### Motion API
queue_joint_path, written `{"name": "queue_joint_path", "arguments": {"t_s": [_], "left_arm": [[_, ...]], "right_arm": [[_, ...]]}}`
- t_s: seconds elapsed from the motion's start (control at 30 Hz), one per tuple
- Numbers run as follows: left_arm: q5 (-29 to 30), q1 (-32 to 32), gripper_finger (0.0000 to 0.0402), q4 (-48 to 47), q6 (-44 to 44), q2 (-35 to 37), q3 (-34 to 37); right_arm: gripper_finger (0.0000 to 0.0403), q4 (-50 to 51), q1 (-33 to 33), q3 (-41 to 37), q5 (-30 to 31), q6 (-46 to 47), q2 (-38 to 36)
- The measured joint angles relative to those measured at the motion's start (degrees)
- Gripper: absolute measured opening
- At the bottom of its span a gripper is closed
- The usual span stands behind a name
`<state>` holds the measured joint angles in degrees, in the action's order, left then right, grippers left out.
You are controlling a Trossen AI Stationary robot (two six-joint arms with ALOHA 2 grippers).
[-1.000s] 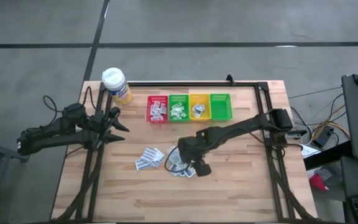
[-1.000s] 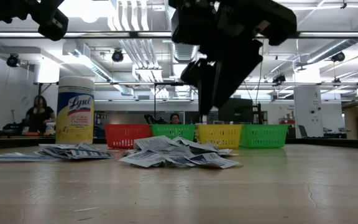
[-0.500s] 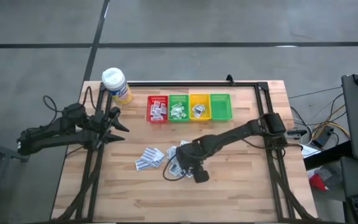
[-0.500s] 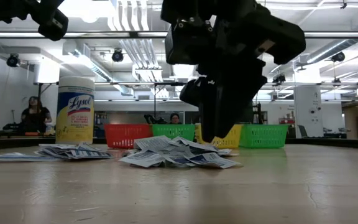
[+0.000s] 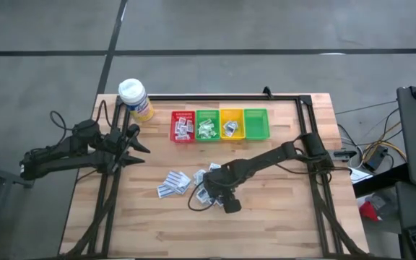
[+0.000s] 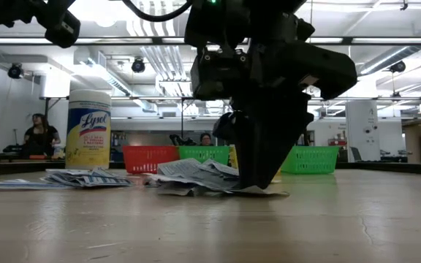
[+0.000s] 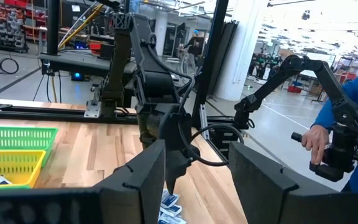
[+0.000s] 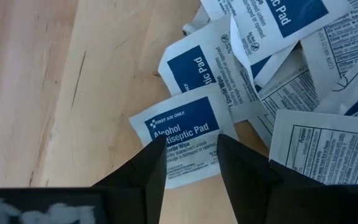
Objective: Pick & Place First Aid Supplies
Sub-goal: Put the alcohol pad into the yellow bin
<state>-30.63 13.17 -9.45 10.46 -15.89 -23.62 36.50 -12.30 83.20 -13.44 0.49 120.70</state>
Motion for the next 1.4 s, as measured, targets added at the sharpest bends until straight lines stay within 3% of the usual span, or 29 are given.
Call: {"name": "queue_joint_path", "arguments": {"t_s": [0.23, 0.43, 0.83, 1.23, 1.4], "left_arm": [[0.0, 0.0, 0.0175, 0.0, 0.0, 0.0, 0.0], [0.0, 0.0, 0.0175, 0.0, -0.1, 0.0, 0.0], [0.0, 0.0, 0.0175, 0.0, -0.9, 0.0, 0.0], [0.0, 0.0, 0.0175, 0.0, -1.0, 0.0, 0.0], [0.0, 0.0, 0.0175, 0.0, -0.7, 0.0, 0.0]], "right_arm": [[0.0129, 5.2, -0.6, 0.1, -1.1, 2.4, -0.1], [0.0129, 6.9, -0.9, 0.0, -6.4, 4.0, -0.2], [0.0127, 7.1, -1.0, -0.2, -6.8, 6.7, -3.7], [0.0105, 6.8, -1.6, -0.2, 2.1, 2.5, -4.0], [0.0098, 6.6, -1.6, -0.2, 2.9, 0.9, -4.0]]}}
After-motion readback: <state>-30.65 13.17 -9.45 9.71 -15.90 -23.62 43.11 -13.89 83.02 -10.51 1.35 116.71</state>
